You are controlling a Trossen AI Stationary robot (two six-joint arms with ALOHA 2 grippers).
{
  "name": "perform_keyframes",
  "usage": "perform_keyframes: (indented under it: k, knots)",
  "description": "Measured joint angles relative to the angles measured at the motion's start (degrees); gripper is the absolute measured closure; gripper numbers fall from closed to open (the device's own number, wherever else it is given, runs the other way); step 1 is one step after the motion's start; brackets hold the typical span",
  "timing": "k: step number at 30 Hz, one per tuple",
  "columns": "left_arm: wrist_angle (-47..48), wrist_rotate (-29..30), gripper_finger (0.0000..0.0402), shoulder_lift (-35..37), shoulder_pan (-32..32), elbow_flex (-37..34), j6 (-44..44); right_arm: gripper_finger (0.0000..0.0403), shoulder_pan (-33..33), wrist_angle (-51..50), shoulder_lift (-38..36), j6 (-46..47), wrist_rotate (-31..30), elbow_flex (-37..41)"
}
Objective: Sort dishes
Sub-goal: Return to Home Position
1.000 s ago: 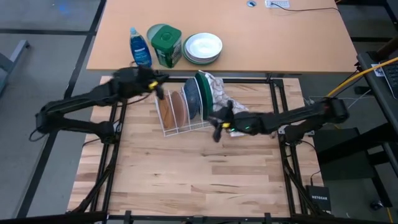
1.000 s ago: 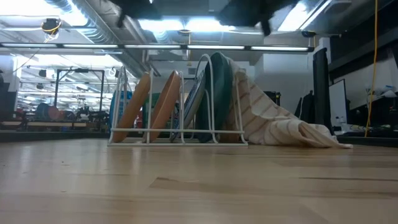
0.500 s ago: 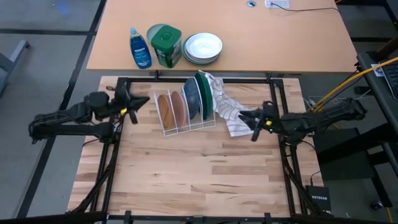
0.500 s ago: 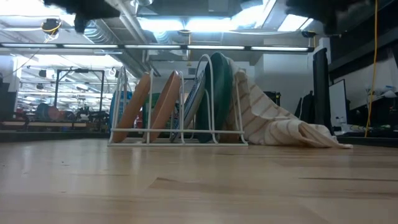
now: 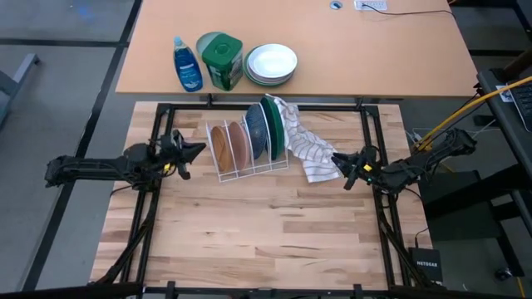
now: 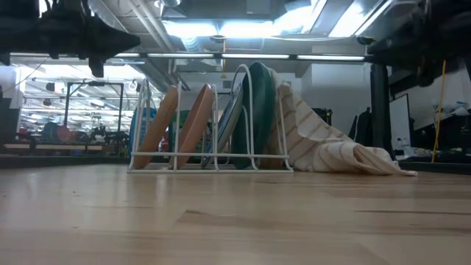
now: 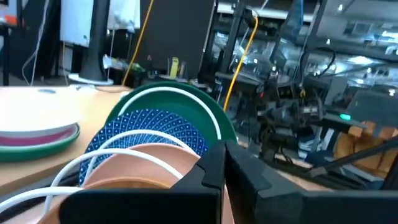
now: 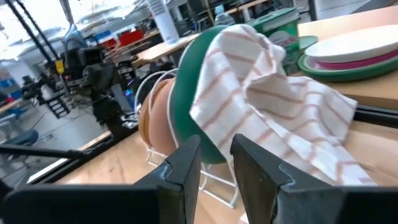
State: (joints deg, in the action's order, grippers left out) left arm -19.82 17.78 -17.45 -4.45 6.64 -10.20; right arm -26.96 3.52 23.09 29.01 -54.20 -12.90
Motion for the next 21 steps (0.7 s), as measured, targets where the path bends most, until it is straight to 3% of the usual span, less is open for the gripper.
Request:
perform_keyframes:
  k: [11,21]
  knots:
    - [-4.05,5.31,0.0400,7.90,-0.02,-2.52,6.30,0.0304,-10.86,-4.87,-8.78,0.54,-14.92,2.96]
    - [8.41,5.49,0.0400,17.20,-0.02,-2.50,6.09,0.0304,-21.82,-11.99,-16.48,1.16,-25.63,2.96]
